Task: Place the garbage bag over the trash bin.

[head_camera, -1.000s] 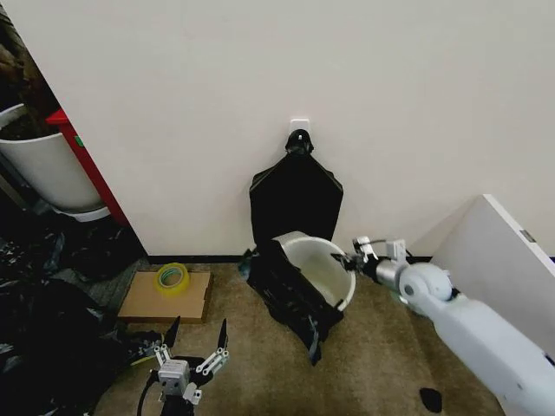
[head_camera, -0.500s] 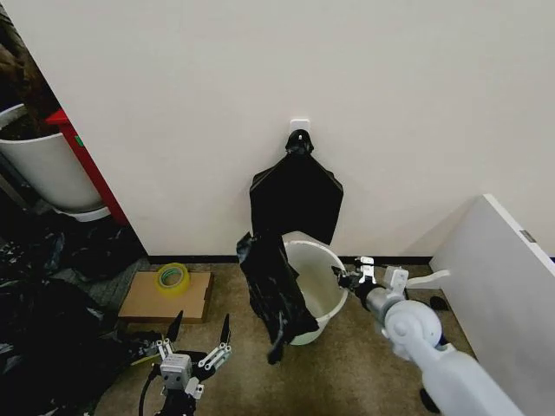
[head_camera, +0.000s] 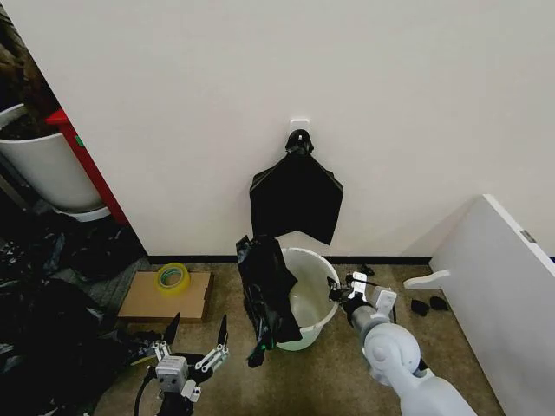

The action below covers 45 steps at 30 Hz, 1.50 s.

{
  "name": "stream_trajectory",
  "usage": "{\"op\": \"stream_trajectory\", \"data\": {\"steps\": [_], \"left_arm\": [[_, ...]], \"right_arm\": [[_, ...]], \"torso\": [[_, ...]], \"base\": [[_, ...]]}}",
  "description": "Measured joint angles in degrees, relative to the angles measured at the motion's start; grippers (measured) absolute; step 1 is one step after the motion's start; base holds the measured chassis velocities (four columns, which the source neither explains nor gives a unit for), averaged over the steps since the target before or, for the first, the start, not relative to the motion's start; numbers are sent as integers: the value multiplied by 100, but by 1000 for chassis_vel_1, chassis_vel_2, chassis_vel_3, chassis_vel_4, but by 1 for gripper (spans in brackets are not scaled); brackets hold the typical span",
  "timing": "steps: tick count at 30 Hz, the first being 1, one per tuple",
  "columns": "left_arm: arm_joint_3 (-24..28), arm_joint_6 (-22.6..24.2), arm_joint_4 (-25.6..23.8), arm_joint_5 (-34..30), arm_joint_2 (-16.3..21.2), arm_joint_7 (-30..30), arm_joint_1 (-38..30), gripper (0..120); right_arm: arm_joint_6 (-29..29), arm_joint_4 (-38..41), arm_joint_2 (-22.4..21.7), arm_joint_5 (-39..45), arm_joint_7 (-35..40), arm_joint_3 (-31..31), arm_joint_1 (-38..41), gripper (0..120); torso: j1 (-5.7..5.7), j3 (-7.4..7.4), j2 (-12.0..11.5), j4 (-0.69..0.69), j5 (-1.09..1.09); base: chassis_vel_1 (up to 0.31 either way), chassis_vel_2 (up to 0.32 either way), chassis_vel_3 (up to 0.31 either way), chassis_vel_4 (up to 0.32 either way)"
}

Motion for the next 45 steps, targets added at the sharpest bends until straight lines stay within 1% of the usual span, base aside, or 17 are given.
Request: {"op": "stream_trajectory", "data": {"steps": [14, 16, 17, 20, 21, 24, 25, 28, 30, 32, 33, 34, 38, 39, 41, 43, 45], "left_arm": [[23, 4, 34, -5, -27, -5, -29, 100], [23, 5, 13, -5, -25, -5, -28, 100], [23, 5, 13, -5, -25, -5, -28, 100], [42, 9, 3, -5, -23, -6, -40, 100], [42, 9, 3, -5, -23, -6, -40, 100], [60, 16, 3, -6, -12, -6, -58, 100], [60, 16, 3, -6, -12, -6, -58, 100], [86, 85, 15, -24, 11, -21, -118, 100], [96, 116, 30, -28, 15, -27, -134, 100], [139, 282, 89, -45, 33, -90, -203, 100], [139, 282, 89, -45, 33, -90, -203, 100], [157, 354, 114, -62, 46, -115, -231, 100], [213, 558, 166, -117, 95, -151, -378, 100], [213, 558, 166, -117, 95, -151, -378, 100], [248, 627, 193, -148, 78, -162, -433, 100], [257, 638, 198, -157, 72, -165, -440, 100], [281, 649, 224, -167, 49, -170, -452, 100]], "right_arm": [[134, -289, 104, -96, -93, -69, -16, 3], [85, -137, 64, -73, -116, -45, -79, 11], [85, -137, 64, -73, -116, -45, -79, 11], [17, 261, -110, -157, -145, 76, -210, 27], [17, 261, -110, -157, -145, 76, -210, 27], [-52, 582, -268, -281, -108, 246, -357, 39], [-52, 582, -268, -281, -108, 246, -357, 39], [-118, 1220, -514, -920, -101, 452, -710, 58], [-149, 1423, -569, -1026, -162, 456, -789, 60], [-340, 2028, -686, -1158, -415, 342, -933, 69], [-340, 2028, -686, -1158, -415, 342, -933, 69], [-458, 2296, -724, -1194, -543, 241, -956, 74], [-1157, 2816, -621, -1361, -876, -493, -594, 93], [-1157, 2816, -621, -1361, -876, -493, -594, 93], [-1376, 2623, -456, -1565, -820, -989, -204, 99], [-1418, 2535, -416, -1641, -786, -1138, -105, 100], [-1550, 2286, -334, -1926, -726, -1548, 114, 94]], "torso": [[0, 0, 0, 0, 1], [0, 1, -1, 0, 2], [0, 1, -1, 0, 2], [0, 1, -1, 0, 1], [0, 1, -1, 0, 1], [0, 0, -1, 0, 1], [0, 0, -1, 0, 1], [0, 0, -1, -1, 0], [0, 0, -1, -2, -1], [0, 0, -1, -2, 0], [0, 0, -1, -2, 0], [0, 0, -1, -1, -2], [0, 0, -1, -1, 0], [0, 0, -1, -1, 0], [0, 0, -1, 1, 0], [1, 0, -1, 1, 0], [0, 0, -1, 0, 1]], "base": [[0, 0, 0, 0], [0, 0, 0, 0], [0, 0, 0, 0], [0, 0, 0, 0], [0, 0, 0, 0], [0, 0, 0, 0], [0, 0, 0, 0], [0, 0, 0, 0], [0, 0, 0, 0], [0, 0, 0, 0], [0, 0, 0, 0], [0, 0, 0, 0], [0, 0, 0, 0], [0, 0, 0, 0], [0, 0, 0, 0], [0, 0, 0, 0], [0, 0, 0, 0]]}}
